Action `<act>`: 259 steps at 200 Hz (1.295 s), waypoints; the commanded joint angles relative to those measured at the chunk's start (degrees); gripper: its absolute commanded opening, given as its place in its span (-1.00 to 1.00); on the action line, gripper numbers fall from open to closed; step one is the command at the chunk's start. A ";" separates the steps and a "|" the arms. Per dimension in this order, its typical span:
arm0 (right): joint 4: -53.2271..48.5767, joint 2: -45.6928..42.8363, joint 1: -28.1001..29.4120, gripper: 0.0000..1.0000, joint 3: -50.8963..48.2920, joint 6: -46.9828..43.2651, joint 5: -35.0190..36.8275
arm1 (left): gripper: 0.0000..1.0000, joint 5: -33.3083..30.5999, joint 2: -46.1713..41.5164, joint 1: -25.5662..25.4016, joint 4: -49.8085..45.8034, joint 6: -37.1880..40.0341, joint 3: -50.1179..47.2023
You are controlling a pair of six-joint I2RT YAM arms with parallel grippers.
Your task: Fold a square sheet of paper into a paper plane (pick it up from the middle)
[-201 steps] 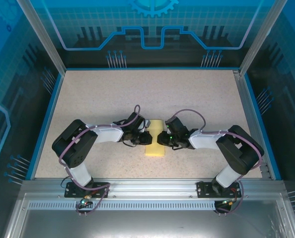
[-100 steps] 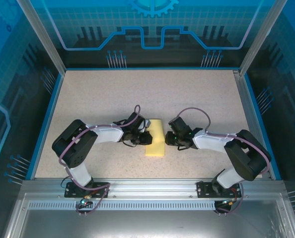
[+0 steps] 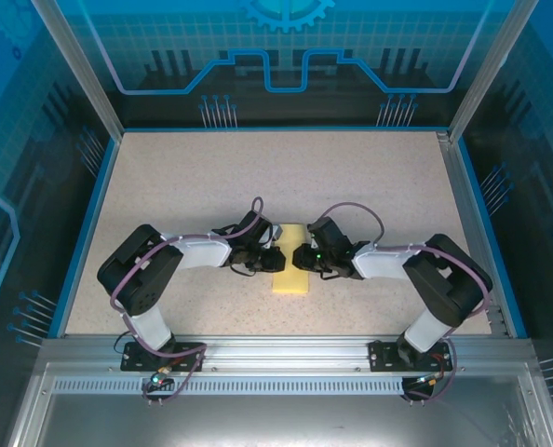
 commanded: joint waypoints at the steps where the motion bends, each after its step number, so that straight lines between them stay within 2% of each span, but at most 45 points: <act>1: 1.22 2.37 -0.73 -0.62 2.21 0.55 0.33 | -0.67 -3.79 0.62 0.02 -5.47 1.11 -2.89; 50: -6.50 2.67 -2.39 -0.63 3.33 -2.78 8.06 | -0.66 -3.79 0.46 0.05 -5.34 1.11 -3.55; 106: -8.49 1.71 -5.03 -0.63 1.47 -3.12 10.53 | -0.66 -3.95 1.04 0.05 -5.75 1.17 -2.96; 148: -5.16 -2.42 -4.87 -0.63 1.42 -4.87 7.28 | -0.66 -3.96 1.31 0.02 -6.09 1.37 -2.40; 196: -3.19 -5.02 -1.28 -0.63 2.67 -3.55 3.21 | -0.66 -3.81 1.57 -0.02 -5.64 1.20 -2.45; 259: 1.40 2.05 -1.34 -0.63 4.99 -1.72 0.94 | -0.66 -3.61 1.26 0.02 -5.43 1.20 -2.75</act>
